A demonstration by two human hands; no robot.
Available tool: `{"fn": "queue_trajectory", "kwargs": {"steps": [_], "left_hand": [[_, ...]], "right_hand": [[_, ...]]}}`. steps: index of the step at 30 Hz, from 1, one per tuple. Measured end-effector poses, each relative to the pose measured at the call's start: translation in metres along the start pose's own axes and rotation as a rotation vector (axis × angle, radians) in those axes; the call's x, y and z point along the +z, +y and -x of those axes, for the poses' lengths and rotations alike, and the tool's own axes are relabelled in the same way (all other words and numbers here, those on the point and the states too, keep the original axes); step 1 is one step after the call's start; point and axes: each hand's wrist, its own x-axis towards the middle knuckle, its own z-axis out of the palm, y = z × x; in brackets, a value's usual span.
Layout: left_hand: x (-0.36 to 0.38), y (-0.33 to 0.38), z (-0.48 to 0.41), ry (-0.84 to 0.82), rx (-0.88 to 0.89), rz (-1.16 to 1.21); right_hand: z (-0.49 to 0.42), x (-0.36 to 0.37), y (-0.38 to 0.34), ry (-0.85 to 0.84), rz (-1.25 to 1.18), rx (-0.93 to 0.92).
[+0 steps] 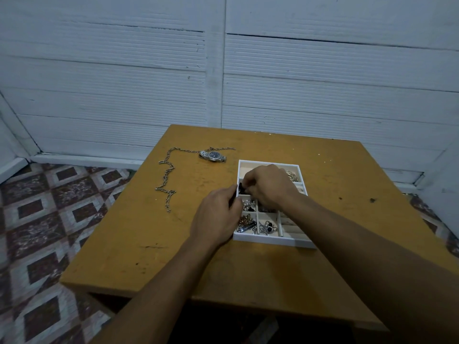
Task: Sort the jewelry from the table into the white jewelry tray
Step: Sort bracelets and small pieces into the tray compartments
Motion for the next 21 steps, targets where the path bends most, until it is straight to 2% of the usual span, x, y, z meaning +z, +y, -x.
{"fn": "queue_trajectory", "kwargs": {"steps": [9, 21], "left_hand": [[-0.001, 0.001, 0.0, -0.017, -0.011, 0.016], [-0.006, 0.007, 0.003, -0.031, -0.025, 0.038]], "right_hand": [[0.009, -0.009, 0.001, -0.162, 0.17, -0.115], [0.021, -0.001, 0.007, -0.063, 0.098, -0.147]]}}
